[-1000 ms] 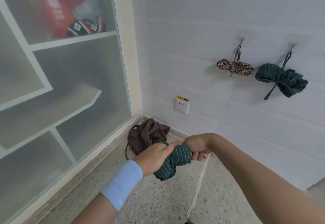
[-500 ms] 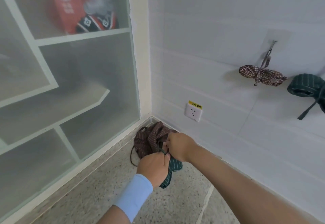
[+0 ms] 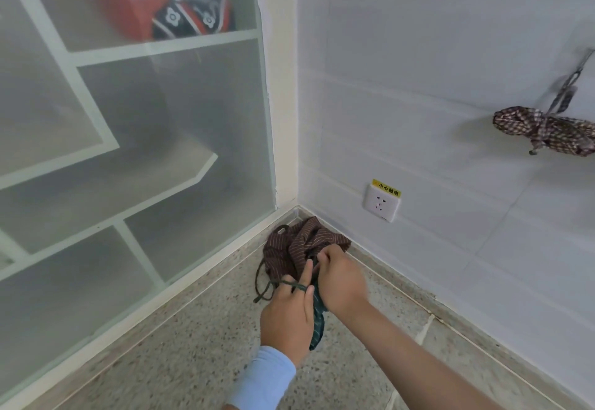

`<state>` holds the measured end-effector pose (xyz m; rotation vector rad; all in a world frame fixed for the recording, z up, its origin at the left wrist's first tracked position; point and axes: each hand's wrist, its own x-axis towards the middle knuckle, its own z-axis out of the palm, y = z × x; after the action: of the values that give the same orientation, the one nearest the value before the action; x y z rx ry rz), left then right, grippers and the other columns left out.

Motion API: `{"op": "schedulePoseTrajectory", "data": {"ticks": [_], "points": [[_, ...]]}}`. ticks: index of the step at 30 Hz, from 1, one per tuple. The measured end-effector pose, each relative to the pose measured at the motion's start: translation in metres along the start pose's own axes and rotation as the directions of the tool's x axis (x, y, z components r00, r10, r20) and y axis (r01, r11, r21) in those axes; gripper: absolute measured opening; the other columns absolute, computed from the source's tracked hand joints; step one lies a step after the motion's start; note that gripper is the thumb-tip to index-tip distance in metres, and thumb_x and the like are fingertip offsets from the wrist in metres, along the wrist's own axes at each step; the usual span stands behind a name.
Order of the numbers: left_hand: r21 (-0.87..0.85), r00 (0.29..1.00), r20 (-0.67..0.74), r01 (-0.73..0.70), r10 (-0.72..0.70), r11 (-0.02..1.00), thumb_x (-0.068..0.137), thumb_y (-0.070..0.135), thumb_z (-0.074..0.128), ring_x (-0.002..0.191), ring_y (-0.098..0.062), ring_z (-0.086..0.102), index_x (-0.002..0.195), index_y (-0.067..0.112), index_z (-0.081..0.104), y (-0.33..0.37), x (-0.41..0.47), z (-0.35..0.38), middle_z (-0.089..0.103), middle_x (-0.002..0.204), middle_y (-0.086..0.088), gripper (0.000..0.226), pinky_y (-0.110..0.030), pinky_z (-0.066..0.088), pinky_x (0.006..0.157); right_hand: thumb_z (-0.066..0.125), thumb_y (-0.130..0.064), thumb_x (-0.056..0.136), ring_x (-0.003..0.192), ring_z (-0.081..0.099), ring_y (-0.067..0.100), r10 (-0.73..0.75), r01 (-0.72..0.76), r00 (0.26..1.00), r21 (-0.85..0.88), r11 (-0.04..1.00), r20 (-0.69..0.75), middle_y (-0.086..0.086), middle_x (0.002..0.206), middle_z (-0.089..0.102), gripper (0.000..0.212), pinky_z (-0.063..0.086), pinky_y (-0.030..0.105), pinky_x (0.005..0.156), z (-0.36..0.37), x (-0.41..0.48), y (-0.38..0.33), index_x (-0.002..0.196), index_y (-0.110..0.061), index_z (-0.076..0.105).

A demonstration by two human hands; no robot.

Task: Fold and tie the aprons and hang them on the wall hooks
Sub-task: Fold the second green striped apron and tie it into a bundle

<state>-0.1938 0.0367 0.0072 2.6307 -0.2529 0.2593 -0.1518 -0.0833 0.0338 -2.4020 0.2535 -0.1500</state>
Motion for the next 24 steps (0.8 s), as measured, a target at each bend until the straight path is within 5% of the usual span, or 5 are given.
{"op": "schedulePoseTrajectory", "data": {"ticks": [5, 10, 13, 17, 24], "points": [[0.122, 0.996, 0.017, -0.088, 0.087, 0.989, 0.105, 0.037, 0.002, 0.053, -0.007, 0.052, 0.105, 0.019, 0.074, -0.016, -0.004, 0.015, 0.053, 0.066, 0.007, 0.074, -0.016, 0.034, 0.046, 0.041, -0.028, 0.105, 0.068, 0.053, 0.013, -0.195, 0.201, 0.979, -0.128, 0.971, 0.060, -0.003, 0.095, 0.055, 0.019, 0.040, 0.028, 0.062, 0.009, 0.006, -0.007, 0.095, -0.021, 0.056], [-0.271, 0.973, -0.037, 0.208, -0.226, 0.940, 0.100, 0.045, 0.013, 0.097, -0.013, 0.059, 0.143, 0.031, 0.047, -0.008, 0.000, 0.019, 0.054, 0.120, 0.006, 0.056, -0.022, 0.048, 0.076, 0.037, -0.031, 0.106, 0.075, 0.061, 0.025, -0.297, 0.297, 0.954, -0.254, 0.920, 0.037, 0.001, 0.100, 0.057, 0.024, 0.041, 0.034, 0.059, 0.016, 0.003, -0.004, 0.103, -0.015, 0.055], [-0.287, 0.964, 0.003, 0.256, -0.267, 0.923, 0.105, 0.035, 0.025, 0.083, -0.003, 0.056, 0.141, 0.036, 0.045, -0.011, 0.008, 0.013, 0.037, 0.121, 0.011, 0.041, -0.012, 0.045, 0.071, 0.039, -0.031, 0.105, 0.069, 0.060, 0.027, -0.361, 0.357, 0.932, -0.235, 0.904, 0.024, 0.002, 0.098, 0.059, 0.024, 0.045, 0.036, 0.057, 0.016, 0.006, 0.001, 0.103, -0.013, 0.055], [-0.222, 0.889, 0.238, 0.442, -0.391, 0.869, 0.106, 0.038, 0.023, 0.073, -0.017, 0.056, 0.082, 0.019, 0.059, -0.026, 0.023, 0.020, 0.060, 0.087, 0.000, 0.047, -0.037, 0.051, 0.074, 0.038, -0.031, 0.104, 0.056, 0.050, 0.021, -0.506, 0.517, 0.855, -0.263, 0.815, 0.114, 0.003, 0.094, 0.060, 0.027, 0.038, 0.034, 0.049, 0.023, -0.001, 0.000, 0.098, -0.012, 0.056], [-0.352, 0.798, 0.132, 0.593, -0.588, 0.725, 0.107, 0.031, 0.022, 0.079, -0.024, 0.060, 0.106, 0.019, 0.070, -0.047, 0.052, 0.006, 0.065, 0.089, -0.004, 0.049, -0.031, 0.042, 0.067, 0.042, -0.027, 0.103, 0.048, 0.033, 0.008, -0.566, 0.561, 0.824, -0.200, 0.803, 0.040, -0.005, 0.074, 0.056, 0.023, 0.014, 0.012, 0.044, 0.041, -0.026, 0.016, 0.085, -0.018, 0.053]]}}
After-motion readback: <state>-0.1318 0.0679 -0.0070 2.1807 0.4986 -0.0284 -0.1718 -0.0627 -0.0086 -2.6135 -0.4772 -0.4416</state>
